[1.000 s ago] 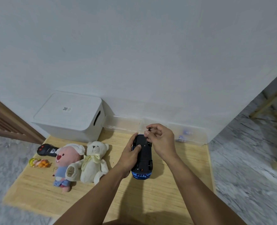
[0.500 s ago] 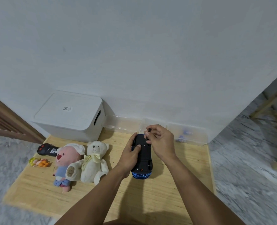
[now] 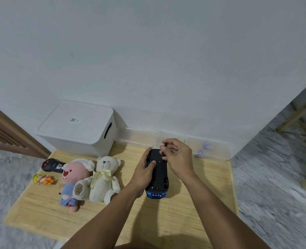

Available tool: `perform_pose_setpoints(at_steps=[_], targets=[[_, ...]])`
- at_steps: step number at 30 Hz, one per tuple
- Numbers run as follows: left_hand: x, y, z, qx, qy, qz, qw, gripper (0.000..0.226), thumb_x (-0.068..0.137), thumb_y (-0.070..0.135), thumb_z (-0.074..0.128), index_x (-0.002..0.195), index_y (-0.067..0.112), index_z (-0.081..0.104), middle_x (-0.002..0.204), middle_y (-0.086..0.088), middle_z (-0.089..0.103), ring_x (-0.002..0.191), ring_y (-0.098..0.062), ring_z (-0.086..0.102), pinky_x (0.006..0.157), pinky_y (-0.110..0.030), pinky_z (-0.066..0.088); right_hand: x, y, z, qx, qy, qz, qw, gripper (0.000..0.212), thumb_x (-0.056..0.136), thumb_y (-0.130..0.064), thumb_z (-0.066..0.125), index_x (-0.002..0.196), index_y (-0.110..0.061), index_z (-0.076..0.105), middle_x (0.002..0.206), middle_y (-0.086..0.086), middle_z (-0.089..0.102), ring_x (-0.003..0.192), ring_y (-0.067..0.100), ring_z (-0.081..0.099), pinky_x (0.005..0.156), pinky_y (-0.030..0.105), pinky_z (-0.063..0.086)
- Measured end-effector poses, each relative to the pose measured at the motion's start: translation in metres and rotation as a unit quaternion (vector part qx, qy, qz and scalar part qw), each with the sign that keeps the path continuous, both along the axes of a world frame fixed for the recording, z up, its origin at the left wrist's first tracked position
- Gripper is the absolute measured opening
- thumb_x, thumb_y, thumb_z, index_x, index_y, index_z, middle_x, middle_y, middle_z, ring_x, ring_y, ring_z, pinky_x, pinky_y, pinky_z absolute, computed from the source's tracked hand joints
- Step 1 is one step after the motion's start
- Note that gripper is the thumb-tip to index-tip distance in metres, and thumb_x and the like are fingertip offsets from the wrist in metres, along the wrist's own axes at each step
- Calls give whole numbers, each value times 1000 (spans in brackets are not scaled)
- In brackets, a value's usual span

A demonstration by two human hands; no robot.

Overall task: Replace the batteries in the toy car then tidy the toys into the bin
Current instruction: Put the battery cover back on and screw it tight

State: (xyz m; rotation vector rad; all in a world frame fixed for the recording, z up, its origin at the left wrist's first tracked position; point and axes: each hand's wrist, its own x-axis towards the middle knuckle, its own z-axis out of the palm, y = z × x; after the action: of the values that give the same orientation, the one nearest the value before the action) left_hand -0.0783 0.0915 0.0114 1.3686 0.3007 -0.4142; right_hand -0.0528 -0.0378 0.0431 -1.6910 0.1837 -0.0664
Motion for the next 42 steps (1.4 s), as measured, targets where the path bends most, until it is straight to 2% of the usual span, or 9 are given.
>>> perform_pose_setpoints(at_steps=[3, 10, 16, 19, 23, 25, 32, 36, 42], targets=[[-1, 0, 0, -1, 3, -1, 1000, 52, 102, 13, 46, 143, 43, 37, 117, -9, 62, 83, -24, 68, 61, -35, 57, 1, 0, -2, 2, 3, -5, 1000, 20, 88, -7, 67, 89, -26, 66, 84, 6, 69, 77, 17, 71, 65, 35, 61], [-1, 1, 1, 3, 2, 1, 1000, 51, 101, 13, 46, 142, 43, 38, 116, -8, 63, 89, -27, 68, 68, -40, 59, 2, -1, -5, 8, 4, -15, 1000, 20, 89, -6, 65, 90, -26, 66, 88, 10, 68, 77, 16, 71, 65, 35, 61], [-1, 1, 2, 12, -2, -3, 1000, 51, 101, 14, 45, 142, 44, 38, 121, -8, 61, 91, -27, 68, 66, -37, 58, 2, -3, -7, 1, 4, -9, 1000, 20, 89, -8, 64, 94, -27, 65, 87, 8, 68, 82, 20, 70, 66, 34, 61], [-2, 0, 2, 22, -9, -6, 1000, 51, 102, 13, 44, 144, 41, 36, 115, 0, 63, 86, -20, 69, 64, -31, 57, 1, -4, -9, -67, -17, 15, 998, 21, 88, -13, 67, 104, -27, 70, 85, 0, 72, 81, 13, 70, 73, 31, 60], [-5, 0, 1, 34, -12, -7, 999, 52, 102, 12, 44, 146, 38, 34, 115, 2, 62, 88, -19, 69, 65, -29, 57, 1, -5, -5, -160, -49, 49, 985, 25, 90, -14, 64, 114, -18, 71, 104, -3, 74, 95, 5, 68, 86, 16, 52], [-5, 1, 0, 40, -10, -6, 999, 52, 102, 12, 44, 146, 38, 34, 117, 1, 62, 89, -19, 69, 65, -27, 57, 1, -5, -1, -174, -53, 60, 981, 24, 91, -12, 61, 114, -13, 71, 107, -2, 73, 98, 5, 67, 90, 16, 50], [-6, -1, 1, 51, -11, -16, 998, 53, 102, 12, 43, 148, 36, 32, 118, 5, 60, 94, -18, 68, 67, -26, 56, 3, -4, 5, -217, -91, 63, 970, 15, 83, -18, 73, 97, -14, 77, 89, -3, 75, 80, 9, 69, 78, 29, 58], [-7, 0, 0, 59, -11, -20, 998, 53, 102, 12, 43, 148, 36, 31, 120, 2, 58, 93, -19, 67, 66, -25, 56, 5, -5, 9, -282, -88, 71, 953, 16, 77, -33, 77, 82, -18, 76, 76, -6, 72, 71, 9, 67, 70, 34, 58], [-7, 0, -3, 83, -26, -35, 996, 53, 102, 12, 41, 148, 36, 31, 124, 2, 57, 98, -19, 66, 73, -29, 58, 6, -7, 18, -427, -62, 106, 896, 33, 88, -48, 59, 77, -18, 51, 68, -3, 59, 66, 20, 55, 68, 34, 47]])
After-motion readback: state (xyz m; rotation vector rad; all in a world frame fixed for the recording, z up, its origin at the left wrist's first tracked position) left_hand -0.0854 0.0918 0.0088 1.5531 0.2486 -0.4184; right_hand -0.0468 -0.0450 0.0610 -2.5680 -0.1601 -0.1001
